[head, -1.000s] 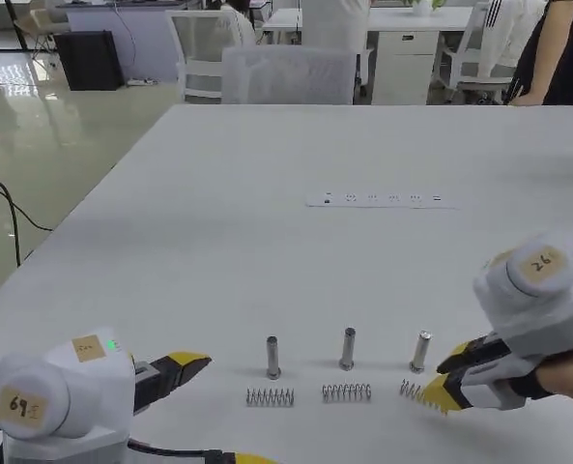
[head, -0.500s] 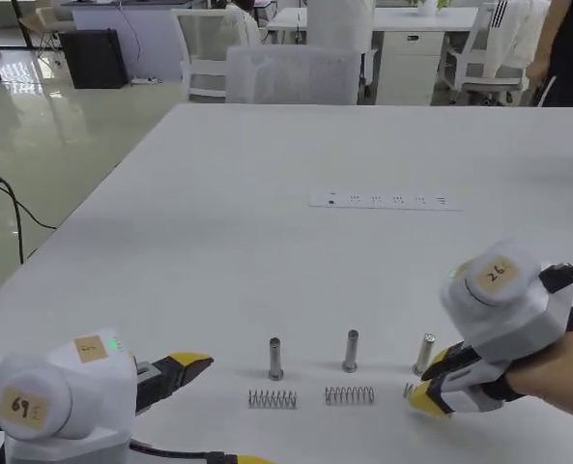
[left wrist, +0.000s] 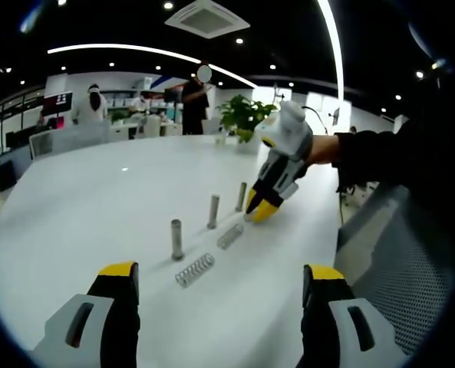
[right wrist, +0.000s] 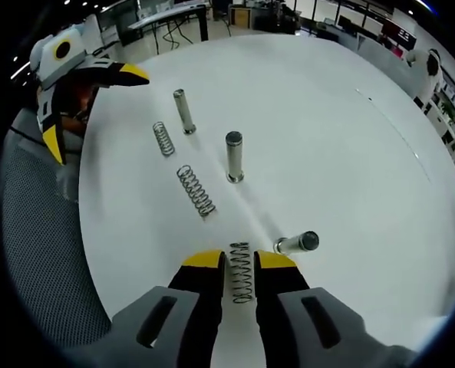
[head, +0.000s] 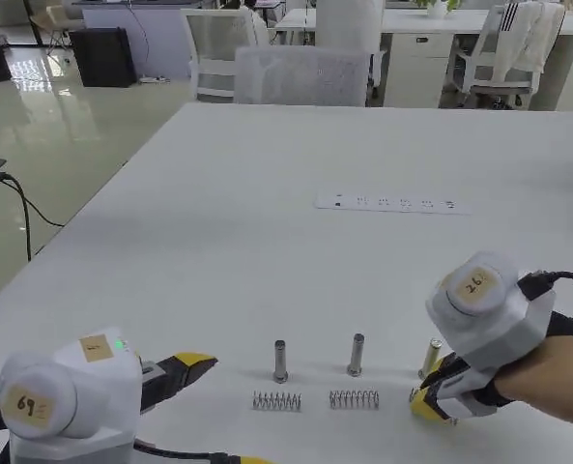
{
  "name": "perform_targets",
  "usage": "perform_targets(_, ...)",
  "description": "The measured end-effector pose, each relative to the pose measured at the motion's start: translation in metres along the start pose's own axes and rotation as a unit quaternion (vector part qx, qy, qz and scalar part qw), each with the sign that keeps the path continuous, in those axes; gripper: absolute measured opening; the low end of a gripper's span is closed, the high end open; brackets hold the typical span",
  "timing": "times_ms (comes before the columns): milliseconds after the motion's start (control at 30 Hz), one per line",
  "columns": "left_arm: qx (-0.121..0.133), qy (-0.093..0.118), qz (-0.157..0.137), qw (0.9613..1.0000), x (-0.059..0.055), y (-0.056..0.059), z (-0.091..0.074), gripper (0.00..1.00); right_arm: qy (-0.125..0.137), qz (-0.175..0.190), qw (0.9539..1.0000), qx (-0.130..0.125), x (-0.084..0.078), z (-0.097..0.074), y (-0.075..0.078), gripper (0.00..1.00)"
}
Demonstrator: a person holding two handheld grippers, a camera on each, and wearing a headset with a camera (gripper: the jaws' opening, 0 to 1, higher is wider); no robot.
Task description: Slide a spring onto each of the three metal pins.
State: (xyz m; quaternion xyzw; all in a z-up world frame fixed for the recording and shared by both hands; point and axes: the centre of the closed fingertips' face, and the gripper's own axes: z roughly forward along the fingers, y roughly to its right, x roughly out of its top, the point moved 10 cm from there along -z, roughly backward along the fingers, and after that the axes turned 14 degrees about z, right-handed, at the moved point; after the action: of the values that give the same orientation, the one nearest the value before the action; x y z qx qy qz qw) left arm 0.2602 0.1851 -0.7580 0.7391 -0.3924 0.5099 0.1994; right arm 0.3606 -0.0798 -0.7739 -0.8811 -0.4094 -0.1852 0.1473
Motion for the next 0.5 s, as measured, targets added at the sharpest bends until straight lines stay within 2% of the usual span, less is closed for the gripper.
perform_targets(500, 0.002, 0.000, 0.000, 1.0000, 0.000, 0.000, 0.000, 0.85, -0.024, 0.012, 0.9996, -0.006, -0.017, -0.007, 0.004, 0.13)
